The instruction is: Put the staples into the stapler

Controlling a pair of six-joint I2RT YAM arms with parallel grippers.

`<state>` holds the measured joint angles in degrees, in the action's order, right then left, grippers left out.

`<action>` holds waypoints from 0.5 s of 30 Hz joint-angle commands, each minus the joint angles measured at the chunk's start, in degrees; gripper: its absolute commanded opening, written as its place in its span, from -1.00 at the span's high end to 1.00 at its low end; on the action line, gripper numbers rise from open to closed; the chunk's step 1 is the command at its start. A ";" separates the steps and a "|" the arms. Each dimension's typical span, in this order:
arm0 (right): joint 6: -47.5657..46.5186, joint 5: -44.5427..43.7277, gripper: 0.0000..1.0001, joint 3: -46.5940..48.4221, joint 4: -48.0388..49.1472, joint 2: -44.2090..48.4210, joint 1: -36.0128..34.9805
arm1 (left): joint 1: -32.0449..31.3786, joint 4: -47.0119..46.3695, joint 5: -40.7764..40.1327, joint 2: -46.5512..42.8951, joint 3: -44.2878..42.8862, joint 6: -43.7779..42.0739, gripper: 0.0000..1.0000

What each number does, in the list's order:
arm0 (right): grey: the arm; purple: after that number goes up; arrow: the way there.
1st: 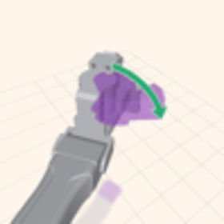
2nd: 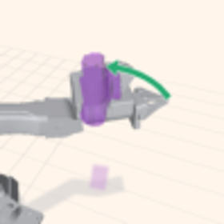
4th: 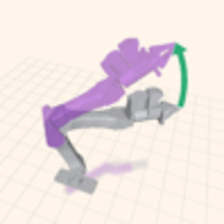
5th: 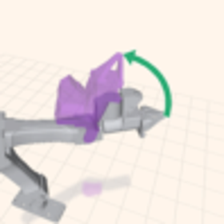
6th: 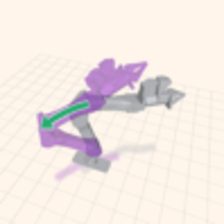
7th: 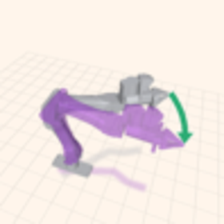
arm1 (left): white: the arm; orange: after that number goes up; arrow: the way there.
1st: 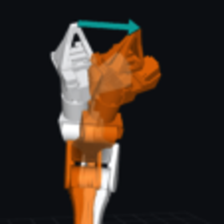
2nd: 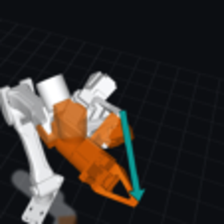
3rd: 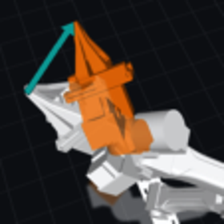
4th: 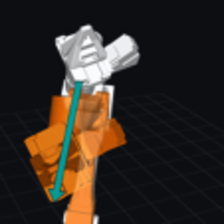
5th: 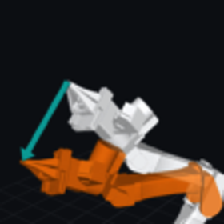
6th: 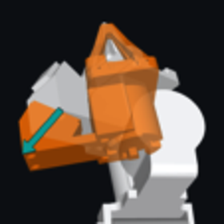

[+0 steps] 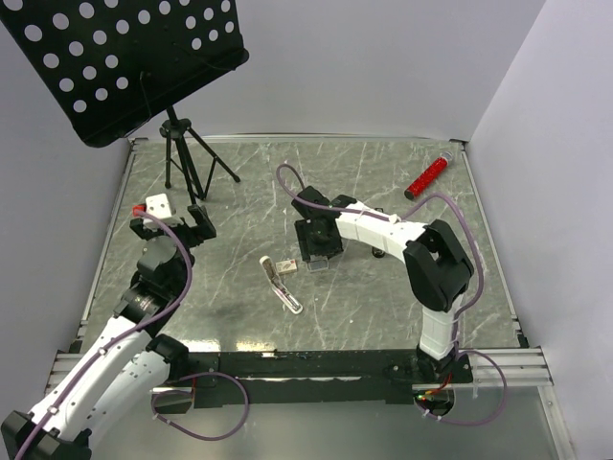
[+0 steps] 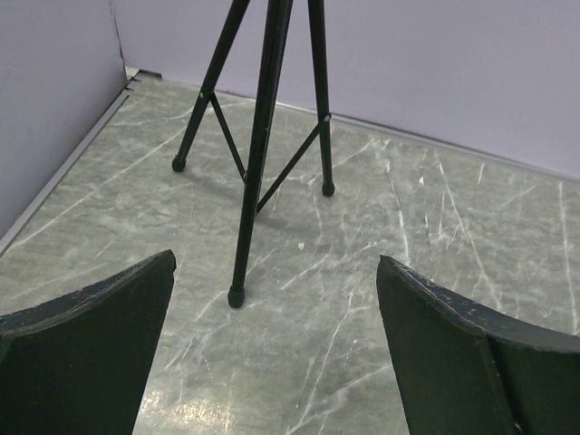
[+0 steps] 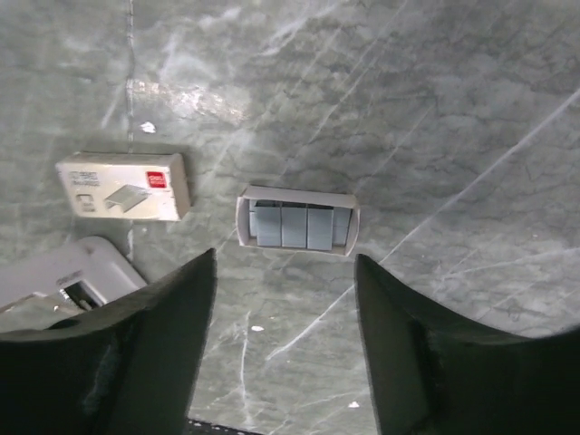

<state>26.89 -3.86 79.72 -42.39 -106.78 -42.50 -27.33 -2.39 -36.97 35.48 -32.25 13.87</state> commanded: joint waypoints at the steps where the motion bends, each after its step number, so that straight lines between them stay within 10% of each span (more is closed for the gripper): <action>1: -0.53 -2.12 -0.23 2.89 -2.00 -0.53 0.14 | 0.17 -2.97 -0.21 0.73 0.08 0.46 -0.94; 15: -0.88 -4.05 0.42 0.87 -0.24 -3.17 0.22 | 0.17 -3.50 -0.12 1.61 0.26 -0.16 -0.94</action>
<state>26.06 -6.42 79.81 -43.05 -109.67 -42.50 -27.31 -3.29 -36.93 37.17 -32.05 13.82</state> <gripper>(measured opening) 0.315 0.969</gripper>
